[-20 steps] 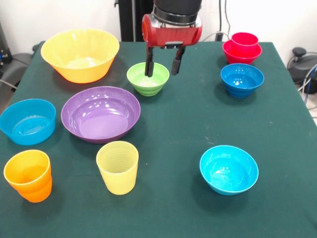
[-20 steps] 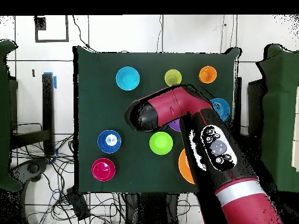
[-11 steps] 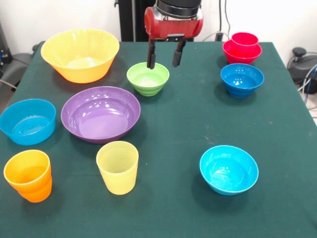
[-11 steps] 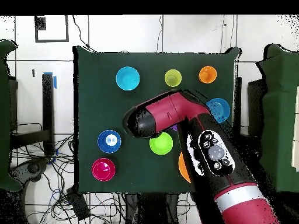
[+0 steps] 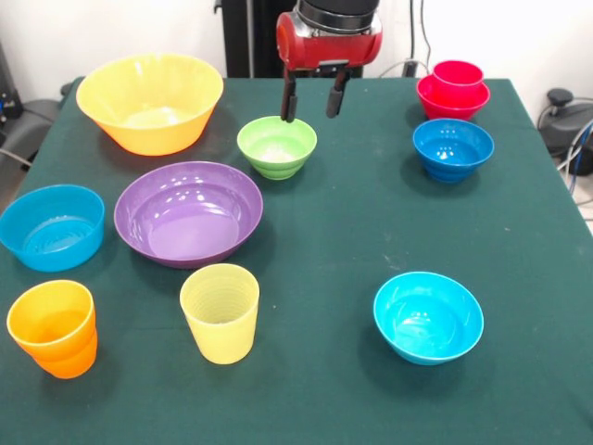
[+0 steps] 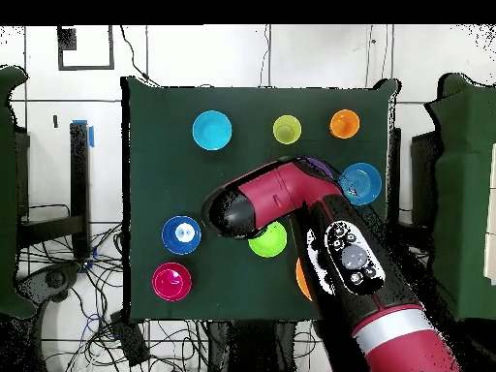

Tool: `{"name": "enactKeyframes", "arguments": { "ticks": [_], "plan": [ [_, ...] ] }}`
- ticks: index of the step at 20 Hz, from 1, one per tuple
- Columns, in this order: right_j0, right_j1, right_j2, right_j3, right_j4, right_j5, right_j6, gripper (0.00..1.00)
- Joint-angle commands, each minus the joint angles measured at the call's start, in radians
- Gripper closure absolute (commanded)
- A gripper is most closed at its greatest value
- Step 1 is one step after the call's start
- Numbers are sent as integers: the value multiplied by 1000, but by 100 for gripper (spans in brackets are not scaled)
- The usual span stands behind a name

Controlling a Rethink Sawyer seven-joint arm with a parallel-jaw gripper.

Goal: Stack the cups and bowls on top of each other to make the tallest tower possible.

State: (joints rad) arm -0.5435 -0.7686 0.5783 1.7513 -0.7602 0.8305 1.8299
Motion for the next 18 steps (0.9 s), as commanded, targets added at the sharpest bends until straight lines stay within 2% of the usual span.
{"name": "enactKeyframes", "arguments": {
  "ticks": [1, 18],
  "plan": [
    [19, 31, -9, 62, -70, -58, -98, 0],
    [14, 121, 1, 21, -79, -82, -124, 0]
  ]
}}
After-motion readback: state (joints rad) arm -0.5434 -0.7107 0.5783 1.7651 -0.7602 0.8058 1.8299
